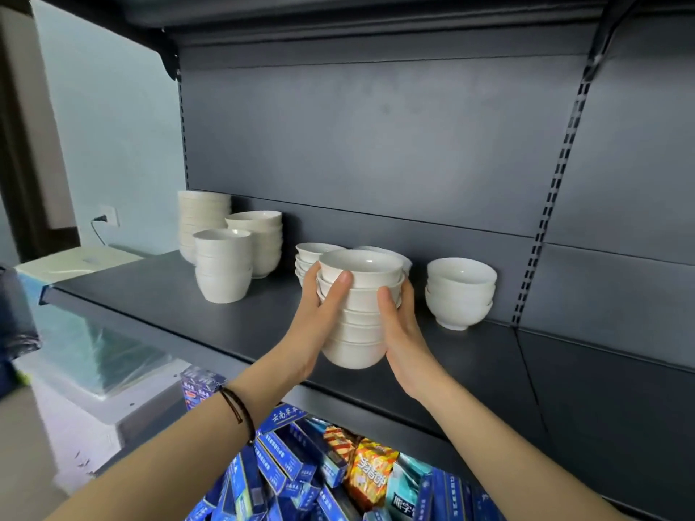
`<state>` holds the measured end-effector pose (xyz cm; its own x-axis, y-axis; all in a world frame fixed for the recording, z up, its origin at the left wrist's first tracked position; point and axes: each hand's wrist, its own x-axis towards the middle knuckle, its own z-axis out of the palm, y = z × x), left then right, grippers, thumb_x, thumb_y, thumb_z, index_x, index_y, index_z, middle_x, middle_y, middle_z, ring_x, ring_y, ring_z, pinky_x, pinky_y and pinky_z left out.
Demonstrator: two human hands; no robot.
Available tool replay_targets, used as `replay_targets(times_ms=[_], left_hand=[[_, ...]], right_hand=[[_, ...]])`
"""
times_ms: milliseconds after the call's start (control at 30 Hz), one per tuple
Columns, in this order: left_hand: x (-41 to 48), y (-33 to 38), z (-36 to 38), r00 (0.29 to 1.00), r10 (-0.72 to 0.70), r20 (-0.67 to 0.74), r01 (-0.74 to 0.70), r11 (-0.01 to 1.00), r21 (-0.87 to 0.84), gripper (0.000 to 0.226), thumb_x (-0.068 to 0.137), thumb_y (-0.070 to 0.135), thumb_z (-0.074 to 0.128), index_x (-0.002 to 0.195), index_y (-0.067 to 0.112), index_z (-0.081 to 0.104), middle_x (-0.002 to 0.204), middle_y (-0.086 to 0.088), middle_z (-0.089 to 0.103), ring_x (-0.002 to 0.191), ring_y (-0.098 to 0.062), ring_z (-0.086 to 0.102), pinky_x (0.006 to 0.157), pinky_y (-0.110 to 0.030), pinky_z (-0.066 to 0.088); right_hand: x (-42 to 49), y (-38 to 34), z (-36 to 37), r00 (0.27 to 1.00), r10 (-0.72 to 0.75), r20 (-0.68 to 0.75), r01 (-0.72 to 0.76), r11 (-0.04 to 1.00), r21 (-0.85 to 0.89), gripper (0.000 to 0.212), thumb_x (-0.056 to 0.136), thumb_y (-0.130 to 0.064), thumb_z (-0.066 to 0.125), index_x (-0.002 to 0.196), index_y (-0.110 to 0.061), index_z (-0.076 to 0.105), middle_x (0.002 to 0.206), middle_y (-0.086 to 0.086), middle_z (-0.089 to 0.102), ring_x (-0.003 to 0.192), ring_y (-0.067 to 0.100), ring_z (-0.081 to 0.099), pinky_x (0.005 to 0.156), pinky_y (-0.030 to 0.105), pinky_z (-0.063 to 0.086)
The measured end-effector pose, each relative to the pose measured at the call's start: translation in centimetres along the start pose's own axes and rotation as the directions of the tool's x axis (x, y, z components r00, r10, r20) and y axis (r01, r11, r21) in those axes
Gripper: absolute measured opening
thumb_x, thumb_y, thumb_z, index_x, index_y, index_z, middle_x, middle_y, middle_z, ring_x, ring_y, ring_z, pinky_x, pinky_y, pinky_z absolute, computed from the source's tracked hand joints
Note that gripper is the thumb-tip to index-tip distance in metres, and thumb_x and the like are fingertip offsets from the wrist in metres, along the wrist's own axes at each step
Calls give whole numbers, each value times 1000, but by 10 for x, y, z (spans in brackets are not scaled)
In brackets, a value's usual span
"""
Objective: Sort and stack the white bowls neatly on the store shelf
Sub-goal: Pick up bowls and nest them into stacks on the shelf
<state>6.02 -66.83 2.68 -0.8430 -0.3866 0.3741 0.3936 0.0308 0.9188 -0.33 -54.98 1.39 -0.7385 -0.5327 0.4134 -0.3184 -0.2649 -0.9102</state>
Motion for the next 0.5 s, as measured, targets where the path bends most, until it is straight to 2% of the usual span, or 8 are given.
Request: replay_targets(times_ms=[100,200,300,433,500], left_hand=[[6,-5,-21,1000,-3,-6,3,1000,-5,70,78,58,58,140,36,32,128,18,58,114,0,58,99,-29,46],[11,-13,-37,1000,1,-16,-1,1000,-10,76,74,63,60,139,35,34,131,16,56,115,2,57,100,-28,45],[18,-20,-50,1000,14,-20,-14,1000,-6,83,68,67,60,140,33,34,133,15,55,117,1,55,102,-28,44],[35,-28,-63,1000,24,-7,-24,1000,-13,81,68,67,58,139,36,34,131,19,56,117,4,55,102,-28,43],[45,-32,-71,1000,18,6,-18,1000,-11,81,68,68,58,139,37,34,132,19,55,118,4,54,102,-29,43]], right_hand=[[8,8,18,1000,23,5,-23,1000,-1,81,71,-74,57,142,-56,22,145,-23,42,131,1,45,113,40,38],[16,18,31,999,47,10,-47,999,-11,85,70,-74,55,143,-54,18,145,-24,42,132,0,44,113,38,37],[25,26,40,998,54,13,-53,998,-38,88,70,-75,54,145,-52,15,143,-29,40,130,-6,42,112,31,36],[42,35,48,998,55,-1,-55,997,-46,85,70,-76,53,144,-55,14,137,-39,39,125,-14,42,102,21,38],[52,41,52,999,50,-4,-50,997,-56,85,70,-75,51,144,-54,14,140,-36,38,127,-14,41,102,19,37]])
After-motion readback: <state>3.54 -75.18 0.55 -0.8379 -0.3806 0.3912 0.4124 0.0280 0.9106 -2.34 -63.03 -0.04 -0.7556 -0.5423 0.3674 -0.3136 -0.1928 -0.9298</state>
